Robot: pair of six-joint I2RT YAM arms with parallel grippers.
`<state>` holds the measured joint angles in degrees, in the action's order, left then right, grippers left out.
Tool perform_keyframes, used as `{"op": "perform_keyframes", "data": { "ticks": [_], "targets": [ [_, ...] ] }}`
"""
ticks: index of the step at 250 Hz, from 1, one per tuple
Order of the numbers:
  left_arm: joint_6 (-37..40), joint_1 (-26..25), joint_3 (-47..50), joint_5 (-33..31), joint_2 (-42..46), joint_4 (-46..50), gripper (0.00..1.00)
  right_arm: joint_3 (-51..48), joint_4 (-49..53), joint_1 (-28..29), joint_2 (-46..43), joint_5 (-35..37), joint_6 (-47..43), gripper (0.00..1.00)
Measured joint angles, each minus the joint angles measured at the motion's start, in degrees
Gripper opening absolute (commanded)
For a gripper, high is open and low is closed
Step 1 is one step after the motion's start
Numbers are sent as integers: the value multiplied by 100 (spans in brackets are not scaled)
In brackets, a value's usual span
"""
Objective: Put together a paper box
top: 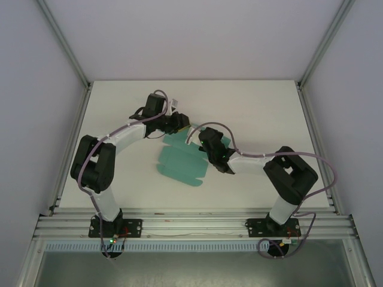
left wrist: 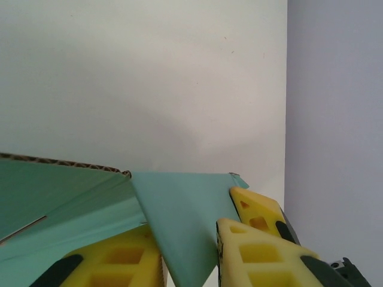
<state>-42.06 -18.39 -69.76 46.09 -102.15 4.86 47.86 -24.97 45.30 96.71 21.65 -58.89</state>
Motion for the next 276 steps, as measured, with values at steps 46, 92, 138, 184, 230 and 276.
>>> {"op": "perform_keyframes", "data": {
  "ticks": [46,92,138,184,230,276],
  "targets": [
    [15,-13,76,-44,11,-20,34,-44,-24,4,0,4,61,3],
    [555,17,339,-638,448,450,87,-173,-85,68,-24,-2,129,4],
    [1029,726,1215,-1318,1543,796,100,-332,-44,79,-221,-79,238,5],
    [1491,1325,1926,-1882,1845,951,99,-334,229,-44,-479,-507,525,6],
    [1827,1298,2262,-2260,1843,1016,95,-361,389,-315,-748,-1038,754,5],
    [1974,1298,2361,-2249,1733,789,90,-361,494,-389,-828,-1272,898,5]
  ]
}}
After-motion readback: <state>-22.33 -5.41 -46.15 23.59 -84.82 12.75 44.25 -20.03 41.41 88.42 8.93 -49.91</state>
